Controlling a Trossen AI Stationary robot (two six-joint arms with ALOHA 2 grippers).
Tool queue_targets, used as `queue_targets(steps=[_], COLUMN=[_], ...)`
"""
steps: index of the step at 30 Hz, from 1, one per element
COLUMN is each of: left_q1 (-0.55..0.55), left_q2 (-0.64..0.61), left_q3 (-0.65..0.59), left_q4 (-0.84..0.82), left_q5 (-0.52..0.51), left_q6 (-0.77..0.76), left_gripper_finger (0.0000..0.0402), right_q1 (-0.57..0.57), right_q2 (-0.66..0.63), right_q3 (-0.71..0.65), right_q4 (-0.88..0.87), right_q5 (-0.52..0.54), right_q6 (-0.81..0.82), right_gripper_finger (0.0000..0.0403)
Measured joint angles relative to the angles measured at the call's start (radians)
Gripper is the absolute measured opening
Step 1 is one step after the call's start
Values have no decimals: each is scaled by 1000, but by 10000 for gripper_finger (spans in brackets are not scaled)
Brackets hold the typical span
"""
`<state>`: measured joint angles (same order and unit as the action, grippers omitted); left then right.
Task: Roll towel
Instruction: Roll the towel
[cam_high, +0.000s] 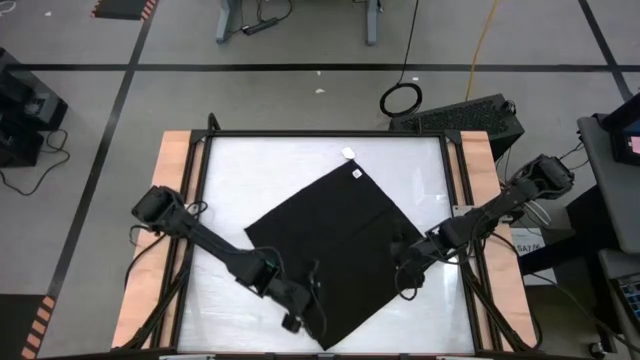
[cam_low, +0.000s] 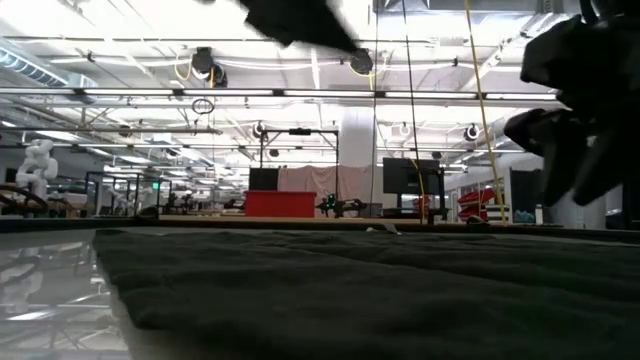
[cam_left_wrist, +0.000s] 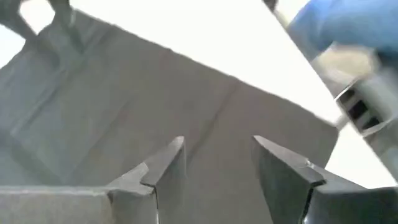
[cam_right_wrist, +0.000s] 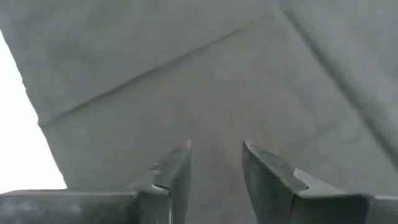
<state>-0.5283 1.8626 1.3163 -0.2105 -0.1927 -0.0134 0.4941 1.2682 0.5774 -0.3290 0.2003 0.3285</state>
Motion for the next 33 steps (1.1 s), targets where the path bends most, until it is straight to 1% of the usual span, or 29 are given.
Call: queue_targets(steps=[2, 5, 10, 13, 16, 19, 22, 26, 29, 33], left_q1=[-15, -33, -44, -45, -39, -38, -38, -26, -15, -9], left_q2=[10, 21, 55, 82, 104, 111, 121, 131, 136, 131], left_q3=[0, 0, 0, 0, 0, 0, 0, -2, -24, -54], left_q4=[85, 138, 126, 78, -11, -93, -213, -351, -368, -397], left_q5=[7, 7, 29, 24, 14, -9, -49, -74, -81, -80], left_q6=[30, 54, 38, 0, -36, -59, -81, -104, -112, -112], left_gripper_finger=[189, 189, 189, 189, 189, 189, 189, 189, 189, 189], right_q1=[11, 42, 104, 118, 117, 116, 116, 117, 121, 141], right_q2=[0, 0, 0, 0, 0, 0, 0, 25, 74, 166], right_q3=[0, 0, 0, 0, 0, 0, 0, 0, 0, 3], right_q4=[-9, -5, -29, -97, -183, -217, -212, -185, -142, -29], right_q5=[-37, -84, -102, -88, -48, -37, -37, -38, -44, -64], right_q6=[15, 34, 49, 89, 162, 221, 270, 311, 329, 344], right_gripper_finger=[132, 132, 132, 132, 132, 132, 132, 132, 132, 132])
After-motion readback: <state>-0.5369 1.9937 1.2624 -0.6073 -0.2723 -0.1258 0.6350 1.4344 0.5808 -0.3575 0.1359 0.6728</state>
